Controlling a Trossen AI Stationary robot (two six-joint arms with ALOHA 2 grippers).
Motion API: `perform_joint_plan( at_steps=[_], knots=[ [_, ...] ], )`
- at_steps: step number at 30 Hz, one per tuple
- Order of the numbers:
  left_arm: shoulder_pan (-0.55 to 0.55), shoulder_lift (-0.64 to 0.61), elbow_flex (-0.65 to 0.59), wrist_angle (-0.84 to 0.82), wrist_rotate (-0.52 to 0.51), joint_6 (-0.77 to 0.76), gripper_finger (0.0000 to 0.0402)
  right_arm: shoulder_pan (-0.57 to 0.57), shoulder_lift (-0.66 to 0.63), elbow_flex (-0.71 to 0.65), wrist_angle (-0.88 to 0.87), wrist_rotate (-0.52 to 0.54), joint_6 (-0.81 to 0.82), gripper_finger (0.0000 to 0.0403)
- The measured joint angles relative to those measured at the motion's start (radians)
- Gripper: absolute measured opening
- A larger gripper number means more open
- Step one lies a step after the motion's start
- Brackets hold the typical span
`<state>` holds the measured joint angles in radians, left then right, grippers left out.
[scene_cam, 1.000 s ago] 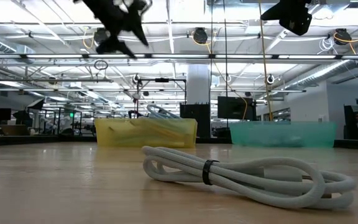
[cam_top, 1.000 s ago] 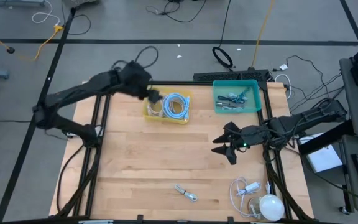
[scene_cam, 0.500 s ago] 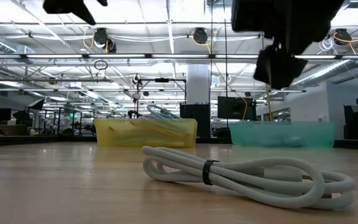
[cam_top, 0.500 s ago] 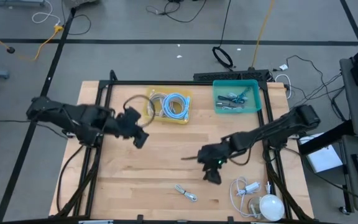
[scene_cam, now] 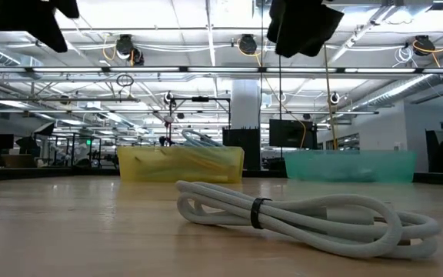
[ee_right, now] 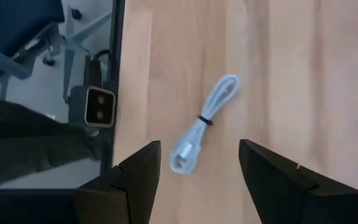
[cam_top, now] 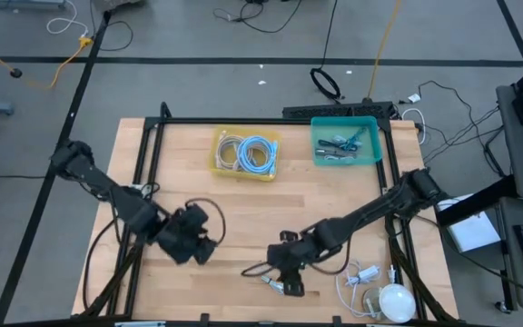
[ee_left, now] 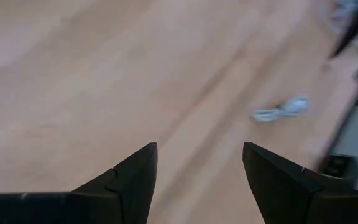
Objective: Pick & Place USB Port
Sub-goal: Put the white charger cable into the green bin
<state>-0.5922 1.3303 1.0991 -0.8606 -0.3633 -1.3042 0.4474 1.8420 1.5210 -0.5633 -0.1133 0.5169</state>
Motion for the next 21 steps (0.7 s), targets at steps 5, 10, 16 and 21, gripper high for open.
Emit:
perform_joint_plan(
  at_steps=[5,10,16,21],
  knots=[
    [-0.130,0.060,-0.011,0.101,-0.074,-0.109,0.0241,0.057,0.087,0.024,0.019,0.037,0.082,0.0209],
    [-0.218,0.113,-0.012,0.173,-0.143,-0.214,0.0241,0.090,0.149,0.024,0.039,0.079,0.143,0.0209],
    [-0.275,0.155,-0.012,0.228,-0.160,-0.284,0.0241,0.111,0.174,0.025,0.107,0.213,0.154,0.0209],
    [-0.307,0.157,-0.012,0.239,-0.162,-0.338,0.0241,0.104,0.201,0.024,0.172,0.248,0.149,0.0209]
  ],
)
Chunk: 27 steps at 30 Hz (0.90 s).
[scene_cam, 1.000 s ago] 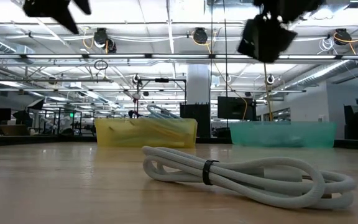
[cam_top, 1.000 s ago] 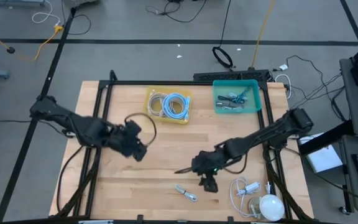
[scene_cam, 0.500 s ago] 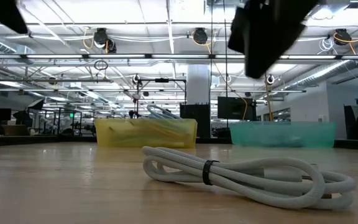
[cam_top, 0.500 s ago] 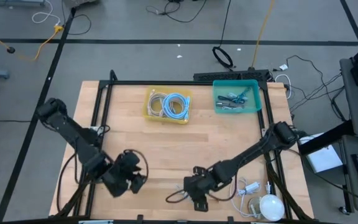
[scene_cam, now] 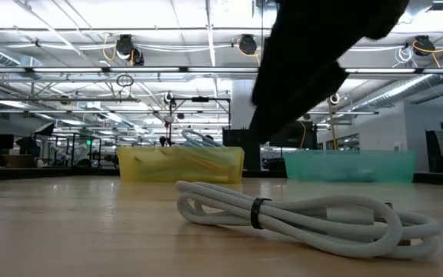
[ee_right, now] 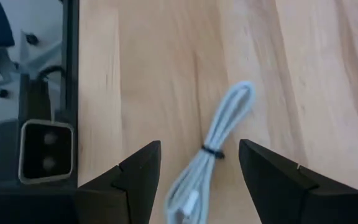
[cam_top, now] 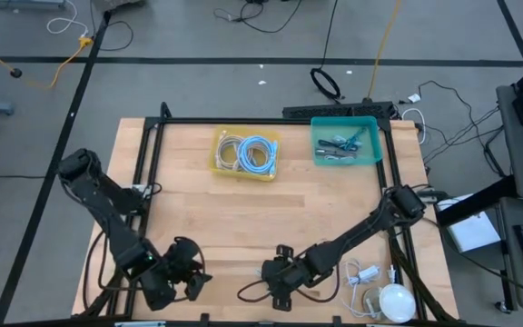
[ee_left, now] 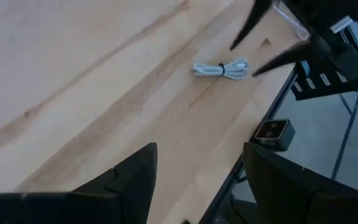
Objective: Pick & Place USB Port
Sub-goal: Put the white charger cable into the green bin
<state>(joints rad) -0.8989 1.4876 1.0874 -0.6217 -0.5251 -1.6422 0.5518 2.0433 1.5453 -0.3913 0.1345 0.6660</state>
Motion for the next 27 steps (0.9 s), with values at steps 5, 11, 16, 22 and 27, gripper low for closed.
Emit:
perform_joint_plan(
  at_steps=[5,11,16,22,27],
  knots=[
    [-0.022,0.000,0.000,0.002,0.000,-0.034,0.0241,0.000,0.040,0.000,0.027,-0.004,0.004,0.0209],
    [-0.028,0.000,0.000,0.018,0.000,-0.043,0.0241,0.007,0.089,0.000,0.019,-0.004,0.003,0.0209],
    [-0.028,0.000,0.000,0.034,-0.008,-0.041,0.0241,0.008,0.110,0.003,-0.005,-0.001,0.018,0.0196],
    [-0.028,0.000,0.000,0.052,-0.027,-0.044,0.0241,0.005,0.091,0.003,-0.149,0.055,0.028,0.0039],
    [-0.028,0.000,0.000,0.052,-0.042,-0.064,0.0241,-0.015,0.005,-0.005,-0.497,0.287,0.137,0.0017]
  ],
)
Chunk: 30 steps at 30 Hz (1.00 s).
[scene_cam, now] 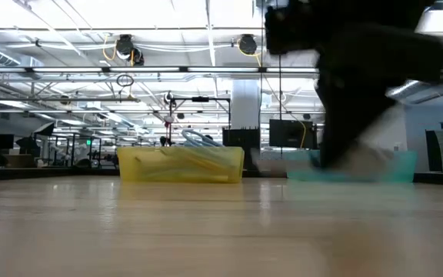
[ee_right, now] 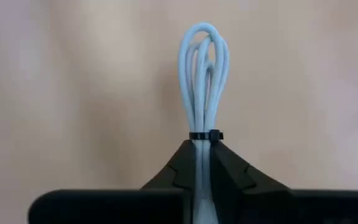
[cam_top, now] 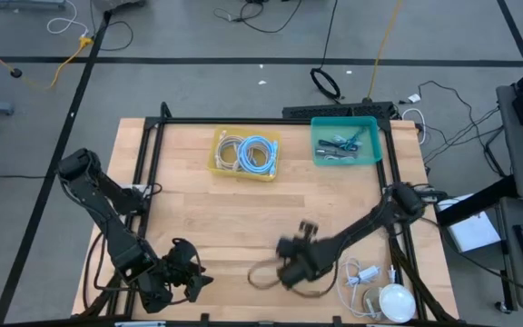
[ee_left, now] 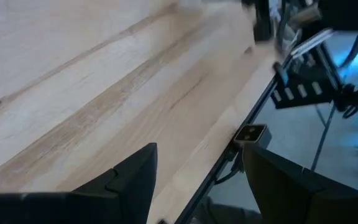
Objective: Pick & Place USB Port
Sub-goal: Put the white charger cable into the green bin
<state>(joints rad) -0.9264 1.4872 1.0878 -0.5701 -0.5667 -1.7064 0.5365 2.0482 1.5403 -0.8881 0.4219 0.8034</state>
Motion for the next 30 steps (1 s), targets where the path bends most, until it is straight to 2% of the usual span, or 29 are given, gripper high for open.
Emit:
perform_joint_plan(
  at_steps=[5,9,13,17,19,21,23,26,28,30],
  knots=[
    [0.001,0.000,0.000,0.018,-0.071,-0.008,0.0241,-0.071,-0.153,0.004,-0.329,0.307,0.162,0.0015],
    [0.015,0.000,0.000,0.033,-0.120,-0.002,0.0241,-0.185,-0.291,-0.003,-0.428,0.447,0.193,0.0015],
    [0.039,0.000,0.000,0.026,-0.122,0.009,0.0241,-0.350,-0.454,-0.083,-0.379,0.517,0.090,0.0014],
    [0.066,0.000,0.000,0.026,-0.105,0.023,0.0241,-0.574,-0.629,-0.250,-0.280,0.511,-0.043,0.0014],
    [0.080,0.000,0.000,0.026,-0.093,0.026,0.0241,-0.710,-0.729,-0.358,-0.189,0.465,-0.115,0.0014],
    [0.094,0.000,0.000,0.026,-0.084,0.026,0.0241,-0.851,-0.830,-0.481,-0.055,0.372,-0.204,0.0014],
    [0.110,0.000,0.000,0.023,-0.069,0.026,0.0241,-0.985,-0.922,-0.604,0.120,0.226,-0.322,0.0014],
    [0.138,0.000,0.000,0.022,-0.043,0.037,0.0241,-1.142,-1.009,-0.758,0.359,-0.037,-0.596,0.0014],
    [0.162,-0.001,0.000,0.022,-0.017,0.044,0.0241,-1.195,-1.017,-0.809,0.398,-0.187,-0.782,0.0014],
    [0.186,-0.001,0.000,0.023,0.023,0.057,0.0241,-1.212,-0.996,-0.827,0.338,-0.204,-0.940,0.0014]
  ],
)
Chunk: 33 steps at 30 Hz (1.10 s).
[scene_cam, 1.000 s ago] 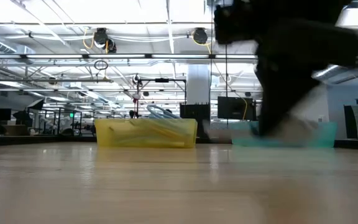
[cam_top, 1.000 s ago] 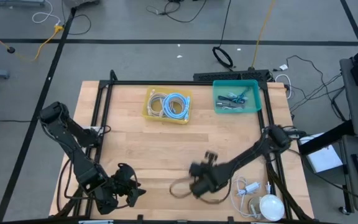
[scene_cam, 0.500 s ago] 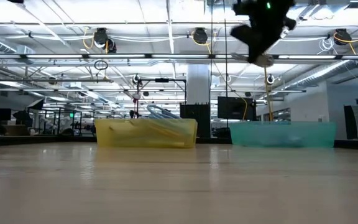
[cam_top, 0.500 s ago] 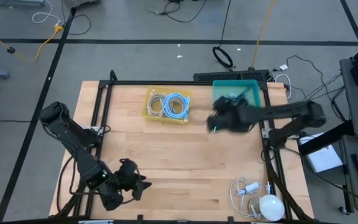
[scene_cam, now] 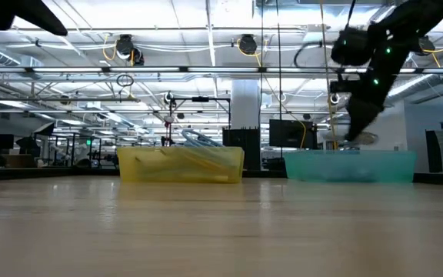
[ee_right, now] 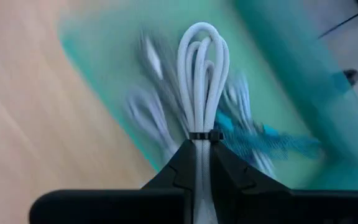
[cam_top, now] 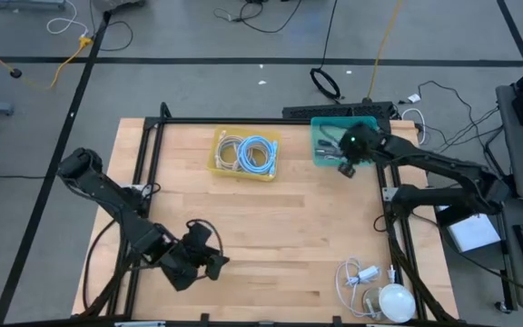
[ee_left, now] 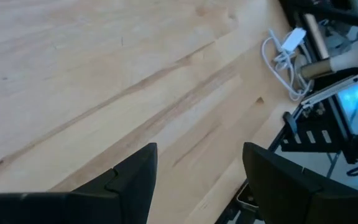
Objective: Pick & Place USB Port
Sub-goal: Put the white charger cable into the green bin, then adjust the yellow bin
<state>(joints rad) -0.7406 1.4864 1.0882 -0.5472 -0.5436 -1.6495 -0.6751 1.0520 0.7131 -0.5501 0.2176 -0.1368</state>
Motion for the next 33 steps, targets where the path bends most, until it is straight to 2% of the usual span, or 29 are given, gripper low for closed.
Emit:
perform_joint_plan(
  at_steps=[3,6,11,15,22,28,30,33],
  knots=[
    [0.032,0.000,0.000,0.003,0.057,0.022,0.0241,0.000,0.052,-0.013,-0.069,0.069,-0.207,0.0014],
    [0.060,0.000,0.000,0.010,0.095,0.043,0.0241,0.004,0.088,-0.015,-0.080,0.084,-0.349,0.0014],
    [0.099,0.000,0.000,0.035,0.139,0.086,0.0241,0.022,0.110,-0.015,-0.044,0.157,-0.464,0.0014],
    [0.115,0.000,0.000,0.051,0.153,0.106,0.0241,0.029,0.106,-0.015,-0.020,0.186,-0.476,0.0023],
    [0.131,0.000,0.000,0.051,0.152,0.140,0.0241,0.029,0.090,-0.015,0.009,0.176,-0.375,0.0125],
    [0.171,0.000,0.000,0.051,0.148,0.192,0.0241,0.039,0.033,-0.008,0.003,0.154,-0.198,0.0174],
    [0.194,-0.002,0.000,0.050,0.123,0.214,0.0241,0.050,-0.008,0.015,0.005,0.066,-0.116,0.0179],
    [0.234,-0.028,0.000,0.051,0.071,0.262,0.0241,0.072,-0.072,0.078,0.035,-0.155,0.049,0.0168]
  ],
)
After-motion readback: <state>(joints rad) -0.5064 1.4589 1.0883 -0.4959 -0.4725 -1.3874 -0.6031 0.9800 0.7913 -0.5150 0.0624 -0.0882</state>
